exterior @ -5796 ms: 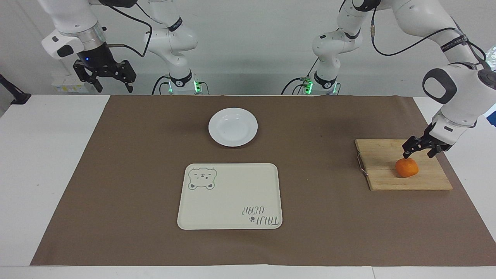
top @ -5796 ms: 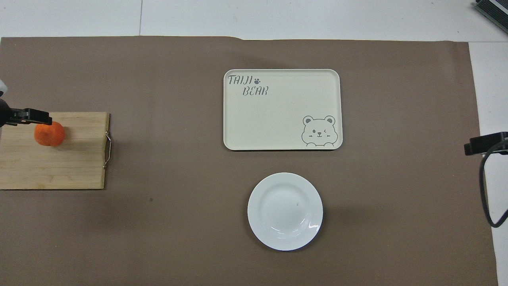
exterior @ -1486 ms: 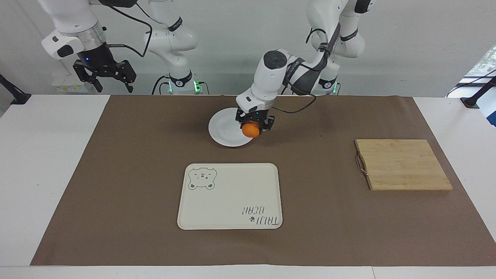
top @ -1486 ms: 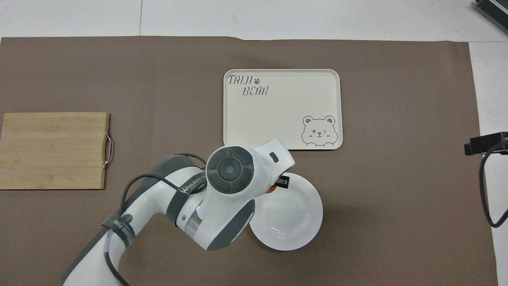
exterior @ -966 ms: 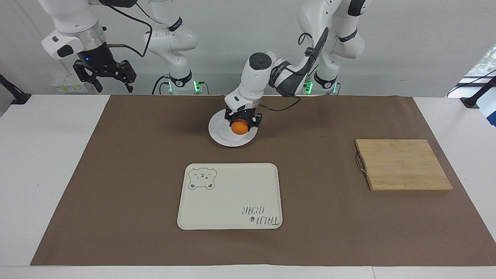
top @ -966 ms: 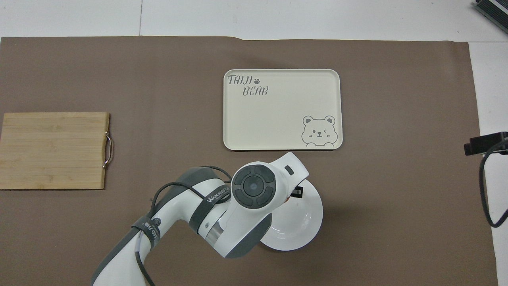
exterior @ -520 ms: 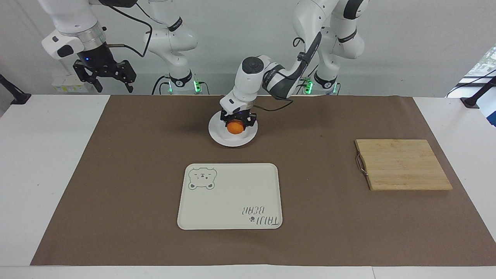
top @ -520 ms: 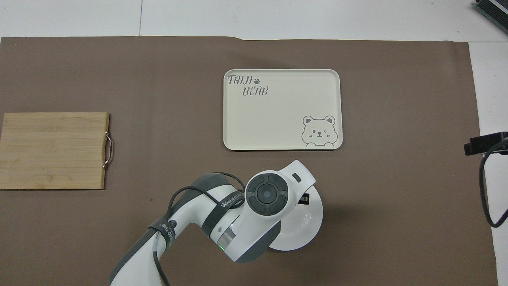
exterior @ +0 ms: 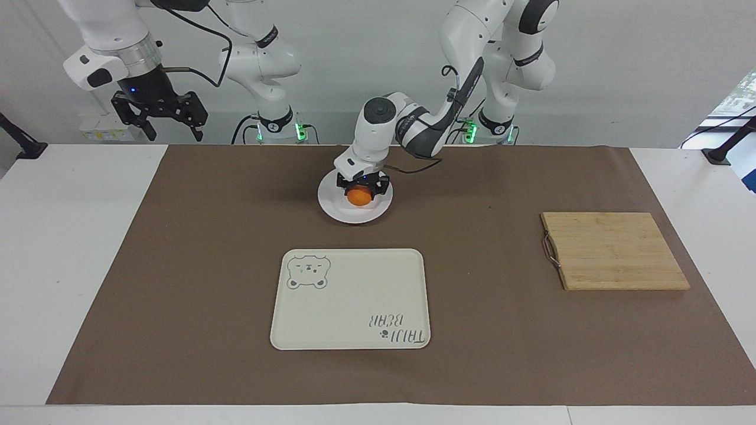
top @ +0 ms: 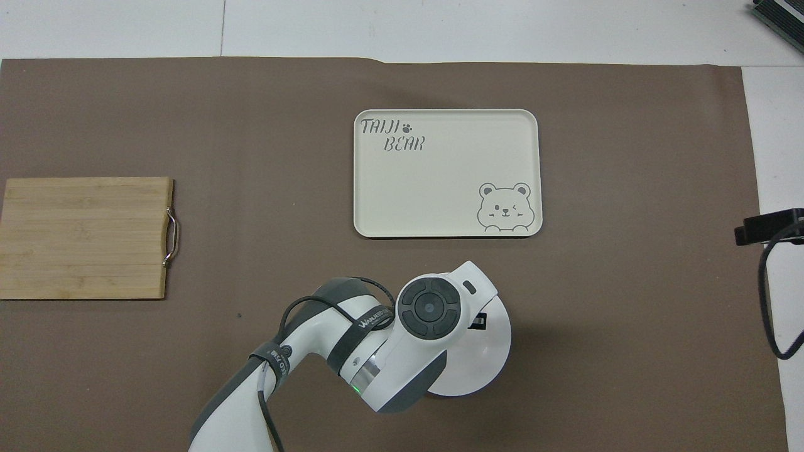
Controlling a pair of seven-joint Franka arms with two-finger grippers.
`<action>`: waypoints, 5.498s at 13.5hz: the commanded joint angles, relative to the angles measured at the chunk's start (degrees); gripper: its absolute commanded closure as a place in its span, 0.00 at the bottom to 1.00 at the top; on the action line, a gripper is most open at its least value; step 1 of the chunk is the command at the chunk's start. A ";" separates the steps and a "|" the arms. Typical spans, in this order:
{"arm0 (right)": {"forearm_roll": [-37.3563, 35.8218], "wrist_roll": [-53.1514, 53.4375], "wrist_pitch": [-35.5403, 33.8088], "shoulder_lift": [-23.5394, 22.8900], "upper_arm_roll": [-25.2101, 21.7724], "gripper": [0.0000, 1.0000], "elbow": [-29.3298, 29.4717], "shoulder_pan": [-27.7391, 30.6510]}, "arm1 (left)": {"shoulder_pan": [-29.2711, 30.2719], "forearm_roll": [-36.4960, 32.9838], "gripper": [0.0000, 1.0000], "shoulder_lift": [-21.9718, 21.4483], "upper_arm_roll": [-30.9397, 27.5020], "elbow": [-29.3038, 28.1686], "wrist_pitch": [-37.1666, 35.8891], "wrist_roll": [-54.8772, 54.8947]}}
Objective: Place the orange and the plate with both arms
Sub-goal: 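Lower the orange into the white plate and open the left gripper, then withdraw the left gripper to the cutting board while the right gripper advances, then move the right gripper to the plate rim and grip it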
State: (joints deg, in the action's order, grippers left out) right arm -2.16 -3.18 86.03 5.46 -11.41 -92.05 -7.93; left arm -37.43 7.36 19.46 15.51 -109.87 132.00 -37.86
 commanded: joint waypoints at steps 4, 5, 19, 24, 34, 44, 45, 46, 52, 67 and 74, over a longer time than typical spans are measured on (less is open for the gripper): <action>0.22 0.81 0.28 1.04 0.16 0.00 -0.24 0.11 | -0.54 0.72 0.00 -2.14 -0.83 -1.58 0.72 -0.11; 0.14 0.64 0.19 1.13 0.07 0.00 0.38 0.11 | -0.27 0.72 0.00 -3.36 -0.92 -1.32 0.11 -0.19; 7.25 -4.90 0.19 1.40 -0.02 0.00 -1.02 1.60 | 29.76 -7.62 0.00 -13.74 -1.80 11.58 -24.30 29.40; 7.25 -4.90 0.19 1.40 -0.02 0.00 -1.02 1.51 | 38.22 -7.89 0.00 -21.11 -1.98 15.12 -37.06 38.82; 7.25 -4.90 0.01 1.40 -0.02 0.00 -1.02 1.51 | 38.05 -8.77 0.00 -24.03 -2.77 15.03 -40.86 38.92; 15.67 -1.12 18.17 -5.70 0.51 0.00 -10.68 -1.73 | 36.12 -7.80 0.00 -22.62 -9.96 16.35 -39.89 43.21; 18.39 -1.12 21.08 -8.85 0.51 0.00 -10.78 -2.61 | 36.12 -7.80 0.00 -22.19 -10.06 17.13 -40.15 43.22; 21.11 -1.12 23.72 -11.93 0.51 0.00 -10.78 -3.05 | 36.12 -7.89 0.00 -22.09 -10.15 17.58 -39.89 43.31; 33.44 -2.79 31.04 -12.86 0.60 0.00 -21.74 -9.28 | 36.29 -8.51 0.00 -18.67 -10.59 22.06 -40.68 46.20; 43.38 -20.10 33.05 -0.89 0.60 0.00 -48.83 -12.02 | 38.49 -7.98 0.00 -19.63 -10.33 22.42 -45.77 42.44; 49.61 -21.43 36.21 -0.80 0.60 0.00 -53.49 -15.17 | 39.19 -7.01 0.00 -20.16 -10.15 21.98 -46.22 41.64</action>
State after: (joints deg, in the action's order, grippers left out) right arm 44.76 -23.28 118.71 2.80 -10.85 -142.44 -20.90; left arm 1.21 -0.30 -0.26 4.96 -88.62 87.25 3.99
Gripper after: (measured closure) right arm 0.000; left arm 0.000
